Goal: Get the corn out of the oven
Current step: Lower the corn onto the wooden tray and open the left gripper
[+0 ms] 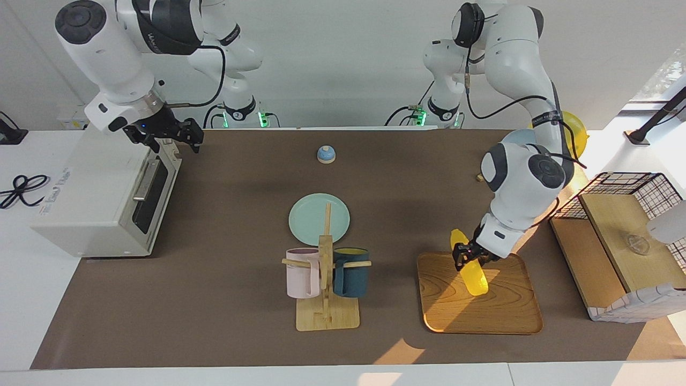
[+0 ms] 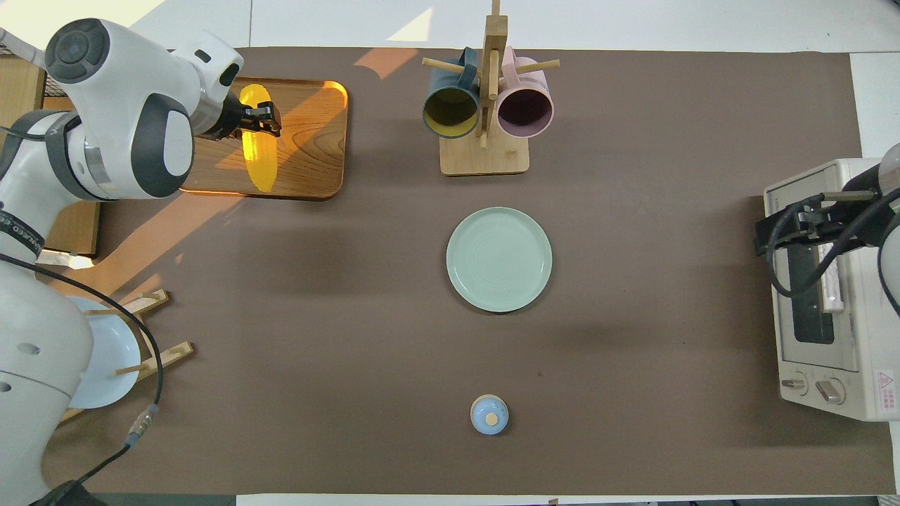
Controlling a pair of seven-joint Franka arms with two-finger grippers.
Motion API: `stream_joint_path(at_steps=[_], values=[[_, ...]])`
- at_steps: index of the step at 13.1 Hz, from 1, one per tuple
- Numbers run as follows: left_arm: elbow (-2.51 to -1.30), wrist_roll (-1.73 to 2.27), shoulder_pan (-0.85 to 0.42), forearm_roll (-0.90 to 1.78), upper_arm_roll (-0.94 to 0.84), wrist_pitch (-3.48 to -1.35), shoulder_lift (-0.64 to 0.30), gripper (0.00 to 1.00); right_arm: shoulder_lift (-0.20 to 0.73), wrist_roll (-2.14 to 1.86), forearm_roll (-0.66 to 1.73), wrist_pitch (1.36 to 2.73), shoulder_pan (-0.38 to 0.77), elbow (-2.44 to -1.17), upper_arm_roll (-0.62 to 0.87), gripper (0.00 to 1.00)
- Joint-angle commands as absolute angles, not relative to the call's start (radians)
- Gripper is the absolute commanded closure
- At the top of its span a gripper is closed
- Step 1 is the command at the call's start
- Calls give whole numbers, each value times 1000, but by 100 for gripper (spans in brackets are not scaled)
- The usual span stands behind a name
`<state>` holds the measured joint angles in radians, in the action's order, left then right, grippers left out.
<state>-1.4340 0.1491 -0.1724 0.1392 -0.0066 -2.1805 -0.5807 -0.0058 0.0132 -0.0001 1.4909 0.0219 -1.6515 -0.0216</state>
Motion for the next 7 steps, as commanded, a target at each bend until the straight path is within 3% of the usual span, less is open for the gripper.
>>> stream_joint_path(at_steps=[1,6,7], values=[[-1334,123,-135,126,-20,-2250,-678,100,-15,20,37,1523,15,-1651,-29,0],[-1419,71,-135,86,-18,-2315,-667,100,5,17,-20,1522,60,-1621,-87,0],[-1431,54,-135,86,-18,-2316,-661,72,3,17,-26,1522,58,-1621,-80,0]])
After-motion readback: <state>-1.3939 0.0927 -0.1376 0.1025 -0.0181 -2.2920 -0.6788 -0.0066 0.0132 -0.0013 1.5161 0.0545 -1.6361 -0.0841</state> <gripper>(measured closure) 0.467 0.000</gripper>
